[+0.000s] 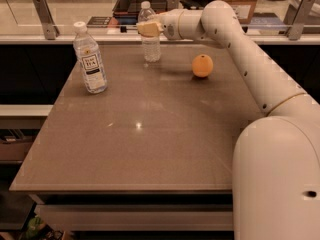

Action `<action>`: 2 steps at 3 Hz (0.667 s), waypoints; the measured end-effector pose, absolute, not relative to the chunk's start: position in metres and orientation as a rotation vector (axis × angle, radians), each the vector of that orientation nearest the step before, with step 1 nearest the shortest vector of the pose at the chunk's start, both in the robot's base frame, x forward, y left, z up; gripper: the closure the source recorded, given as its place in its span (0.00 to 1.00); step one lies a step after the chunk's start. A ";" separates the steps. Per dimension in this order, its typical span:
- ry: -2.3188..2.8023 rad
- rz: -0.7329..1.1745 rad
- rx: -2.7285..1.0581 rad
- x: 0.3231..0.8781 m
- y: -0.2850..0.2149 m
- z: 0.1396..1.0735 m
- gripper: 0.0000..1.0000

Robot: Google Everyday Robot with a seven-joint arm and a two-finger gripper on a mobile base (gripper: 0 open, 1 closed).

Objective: Pick water bottle

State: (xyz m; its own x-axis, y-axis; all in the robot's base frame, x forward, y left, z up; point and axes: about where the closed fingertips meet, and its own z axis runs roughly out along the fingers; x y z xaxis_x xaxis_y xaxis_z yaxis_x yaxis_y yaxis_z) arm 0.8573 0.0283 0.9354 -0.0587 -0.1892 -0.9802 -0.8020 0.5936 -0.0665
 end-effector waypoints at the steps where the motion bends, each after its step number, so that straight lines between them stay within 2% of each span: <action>1: 1.585 0.617 -0.854 0.857 0.028 0.935 1.00; 2: 1.569 0.648 -0.862 0.858 0.028 0.936 1.00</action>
Offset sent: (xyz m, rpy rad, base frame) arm 0.0033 -0.0096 0.0051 0.0424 -0.0022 0.0534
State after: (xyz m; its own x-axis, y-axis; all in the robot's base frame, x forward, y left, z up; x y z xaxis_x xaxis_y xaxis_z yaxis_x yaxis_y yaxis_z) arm 0.8576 0.0281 0.9360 -0.0550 -0.1740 -0.9832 -0.8167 0.5743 -0.0560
